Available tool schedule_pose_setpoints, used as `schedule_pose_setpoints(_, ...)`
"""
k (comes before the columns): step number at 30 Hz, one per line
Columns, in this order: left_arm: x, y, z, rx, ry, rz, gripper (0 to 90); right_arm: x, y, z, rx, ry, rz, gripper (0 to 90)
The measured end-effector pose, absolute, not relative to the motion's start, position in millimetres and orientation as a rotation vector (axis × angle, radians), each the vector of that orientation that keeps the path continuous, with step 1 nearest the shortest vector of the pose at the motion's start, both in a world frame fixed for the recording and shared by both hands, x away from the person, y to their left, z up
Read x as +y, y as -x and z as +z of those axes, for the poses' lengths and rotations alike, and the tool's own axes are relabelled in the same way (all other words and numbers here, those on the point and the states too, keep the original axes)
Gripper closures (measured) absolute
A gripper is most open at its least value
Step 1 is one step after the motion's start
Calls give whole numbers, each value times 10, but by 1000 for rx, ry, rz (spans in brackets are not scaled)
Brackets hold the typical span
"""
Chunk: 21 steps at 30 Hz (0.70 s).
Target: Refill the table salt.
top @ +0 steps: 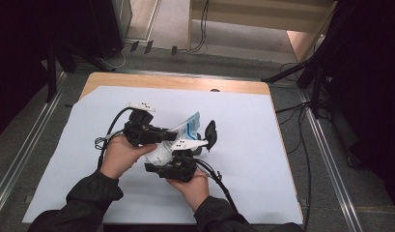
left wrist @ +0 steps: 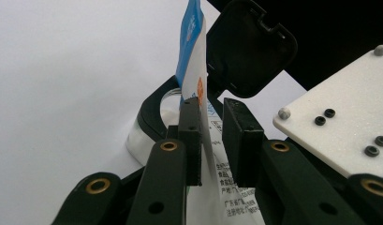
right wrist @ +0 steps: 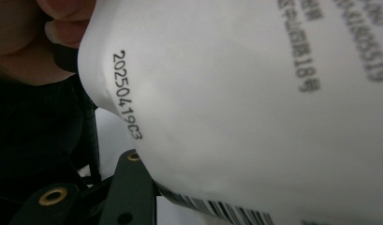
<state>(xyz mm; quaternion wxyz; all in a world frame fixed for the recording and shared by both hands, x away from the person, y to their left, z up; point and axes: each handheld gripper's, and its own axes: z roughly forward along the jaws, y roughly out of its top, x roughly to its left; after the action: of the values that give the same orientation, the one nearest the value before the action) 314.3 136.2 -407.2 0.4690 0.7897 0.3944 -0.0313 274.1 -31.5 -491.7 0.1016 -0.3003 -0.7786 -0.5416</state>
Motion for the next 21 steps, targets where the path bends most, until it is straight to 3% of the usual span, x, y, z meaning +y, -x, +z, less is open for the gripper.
schedule_pose_setpoints(21,1368,-3121,-4029,968,-1901,-78,782,-297,-2736,-4864,-2234,893,-1634,618)
